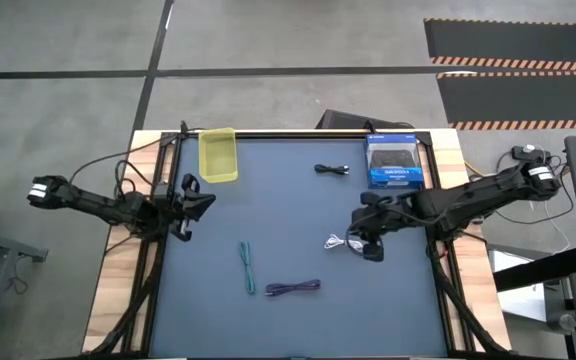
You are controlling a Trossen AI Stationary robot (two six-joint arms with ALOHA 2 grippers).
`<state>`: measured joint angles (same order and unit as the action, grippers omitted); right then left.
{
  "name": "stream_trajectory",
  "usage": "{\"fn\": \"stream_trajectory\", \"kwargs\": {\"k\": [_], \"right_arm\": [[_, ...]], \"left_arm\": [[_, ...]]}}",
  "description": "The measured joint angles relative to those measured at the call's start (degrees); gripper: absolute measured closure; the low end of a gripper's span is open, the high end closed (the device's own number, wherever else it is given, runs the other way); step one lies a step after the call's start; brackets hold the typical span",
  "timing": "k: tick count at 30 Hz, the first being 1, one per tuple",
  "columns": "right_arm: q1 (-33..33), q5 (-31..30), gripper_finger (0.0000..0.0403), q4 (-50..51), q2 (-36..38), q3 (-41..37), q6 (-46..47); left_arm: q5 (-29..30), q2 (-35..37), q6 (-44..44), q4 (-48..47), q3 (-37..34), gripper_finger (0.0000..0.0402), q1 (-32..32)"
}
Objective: Pick and place USB-C Cables
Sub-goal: Put the white charger cable into the yellow bin
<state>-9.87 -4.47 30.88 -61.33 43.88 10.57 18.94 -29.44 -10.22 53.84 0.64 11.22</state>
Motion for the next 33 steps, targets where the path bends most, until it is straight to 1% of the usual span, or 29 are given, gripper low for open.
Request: {"fn": "stream_trajectory", "kwargs": {"k": [6, 9, 12, 19, 23, 26, 33], "right_arm": [[0.0, 0.0, 0.0362, 0.2, -2.4, 0.0, 2.2], [0.0, 0.0, 0.0347, 0.2, -2.6, 0.0, 2.3], [0.0, 0.0, 0.0318, 0.3, -2.1, 0.0, 2.3], [0.0, -0.1, 0.0234, 0.2, -1.0, 0.0, 1.9], [0.0, -0.1, 0.0201, 0.1, -1.3, 0.0, 1.9], [0.0, -0.1, 0.0191, -0.1, -3.1, 0.0, 2.4], [0.0, -0.1, 0.0188, -0.5, -11.4, 0.0, 2.4]], "left_arm": [[0.6, -0.1, 0.0, 1.5, 0.0, 0.0401, 0.0], [1.2, -0.1, 0.0, 1.5, 0.0, 0.0401, 0.0], [2.4, -0.2, 0.1, 1.4, 0.0, 0.0401, 0.0], [3.1, -0.5, 1.1, 1.3, 0.0, 0.0401, 0.0], [6.1, -0.5, 2.3, 1.3, 0.0, 0.0401, 0.0], [8.9, -0.6, 2.3, 1.3, 0.0, 0.0401, 0.0], [9.7, -1.5, 2.2, 1.3, 0.0, 0.0401, 0.0]]}}
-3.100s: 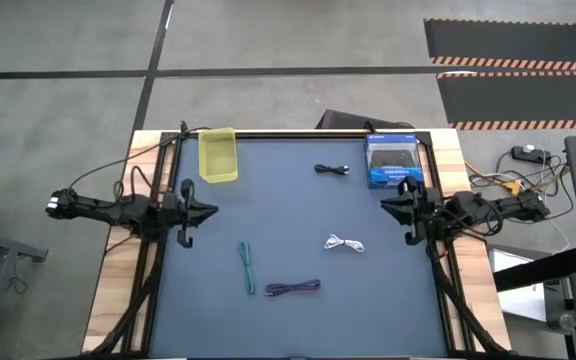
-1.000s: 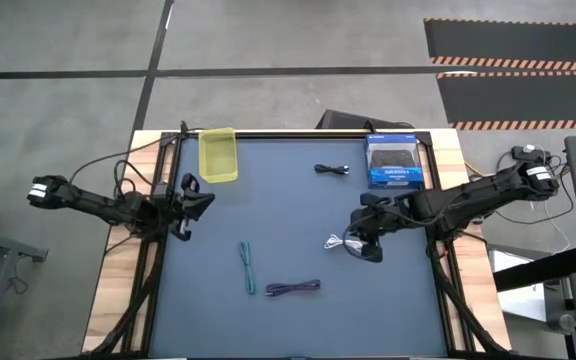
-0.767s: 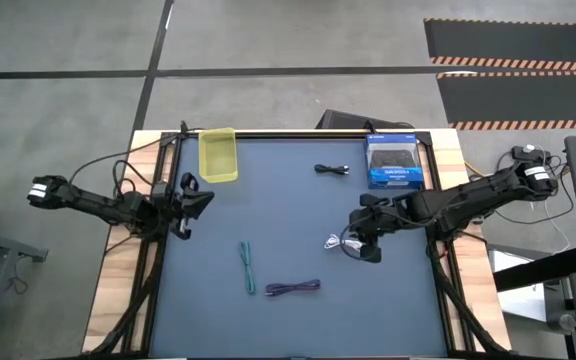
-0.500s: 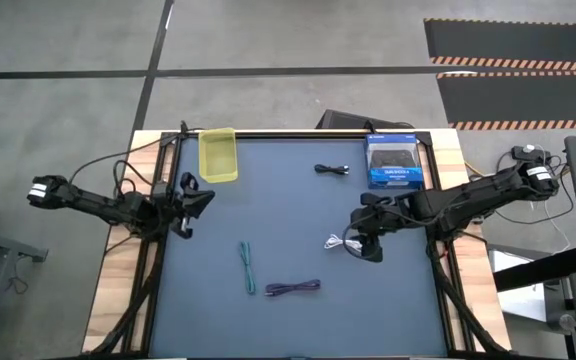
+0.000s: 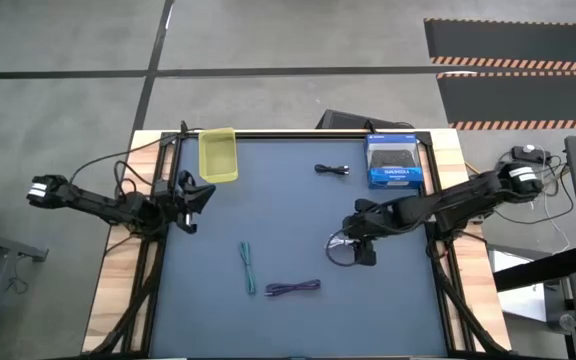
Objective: Pick and place USB-C Cables
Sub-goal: Put the white charger cable into the yellow bin
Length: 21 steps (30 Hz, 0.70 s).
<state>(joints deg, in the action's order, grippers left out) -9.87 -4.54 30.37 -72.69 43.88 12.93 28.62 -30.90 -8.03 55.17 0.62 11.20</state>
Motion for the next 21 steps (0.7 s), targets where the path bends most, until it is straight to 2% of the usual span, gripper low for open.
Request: {"fn": "stream_trajectory", "kwargs": {"k": [6, 10, 16, 21], "right_arm": [[0.0, 0.0, 0.019, -0.2, -6.0, 0.0, 0.0], [0.0, 0.0, 0.0208, -1.1, -8.8, 0.0, 0.0], [0.0, 0.2, 0.0258, -1.7, -12.0, 0.0, 0.2], [0.0, 0.7, 0.0319, -2.3, -13.4, 0.1, 0.1]], "left_arm": [[0.0, -0.6, -0.2, 0.0, 0.0, 0.0401, 0.0], [0.0, -1.0, -0.2, 0.0, 0.0, 0.0401, 0.0], [0.0, -1.3, -0.2, 0.2, 0.0, 0.0401, 0.0], [0.0, -2.0, -0.6, 0.1, 0.1, 0.0401, 0.0]]}}
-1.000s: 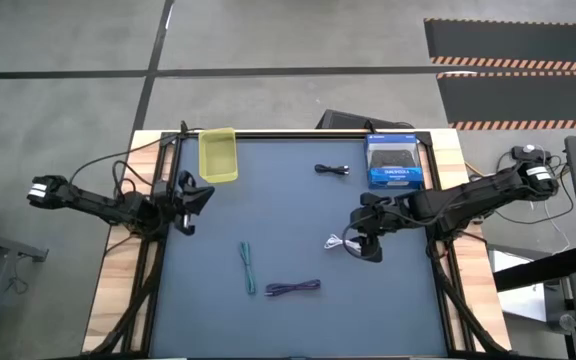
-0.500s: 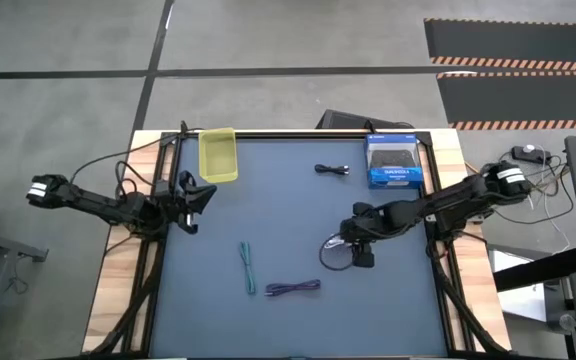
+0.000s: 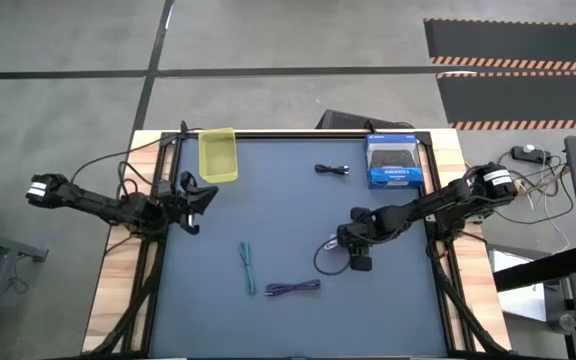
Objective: Pick and place USB-C Cables
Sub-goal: Put the white charger cable into the yellow bin
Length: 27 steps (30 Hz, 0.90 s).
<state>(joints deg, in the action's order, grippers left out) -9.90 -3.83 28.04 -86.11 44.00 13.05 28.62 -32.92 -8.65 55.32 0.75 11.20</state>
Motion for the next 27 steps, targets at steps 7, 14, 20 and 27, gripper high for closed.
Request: {"fn": "stream_trajectory", "kwargs": {"k": [7, 14, 20, 27], "right_arm": [[-0.1, -0.4, 0.0386, -0.1, 1.5, -0.1, -0.6], [0.0, -1.2, 0.0387, -0.7, 6.4, -0.2, -0.6], [0.1, -2.4, 0.0388, -10.5, 10.5, -0.5, -2.5], [0.1, -2.4, 0.0389, -29.7, 11.8, -3.1, -6.9]], "left_arm": [[0.0, -1.7, -0.1, 1.8, 0.2, 0.0401, 0.0], [0.0, -5.7, 0.0, 8.2, 0.2, 0.0401, 0.0], [0.0, -10.6, 0.0, 13.4, 0.4, 0.0401, 0.0], [0.0, -18.2, 0.0, 15.6, 4.4, 0.0401, 0.0]]}}
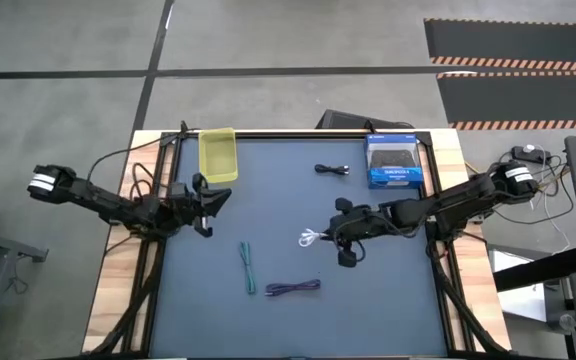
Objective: Pick and place USB-C Cables
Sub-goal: Put the white charger cable into the yellow bin
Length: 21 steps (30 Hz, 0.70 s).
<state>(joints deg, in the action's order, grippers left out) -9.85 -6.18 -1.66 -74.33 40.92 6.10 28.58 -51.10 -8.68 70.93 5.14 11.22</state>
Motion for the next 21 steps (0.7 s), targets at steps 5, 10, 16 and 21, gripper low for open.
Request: {"fn": "stream_trajectory", "kwargs": {"k": [5, 10, 16, 21], "right_arm": [[0.0, 0.0, 0.0389, -13.7, -1.8, -1.8, -2.4], [0.0, 0.0, 0.0389, -30.9, -4.0, -4.8, -4.1], [0.0, 0.1, 0.039, -47.5, -5.6, -9.1, -5.1], [0.0, 0.0, 0.039, -59.3, -7.6, -11.7, -5.2]], "left_arm": [[0.0, -6.4, 0.0, -0.1, 4.0, 0.0401, 0.0], [0.0, -12.9, 0.0, 0.0, 7.2, 0.0401, 0.0], [-0.1, -19.3, 0.0, 0.6, 10.2, 0.0401, 0.0], [-0.1, -24.1, -0.1, 0.6, 12.7, 0.0401, 0.0]]}}
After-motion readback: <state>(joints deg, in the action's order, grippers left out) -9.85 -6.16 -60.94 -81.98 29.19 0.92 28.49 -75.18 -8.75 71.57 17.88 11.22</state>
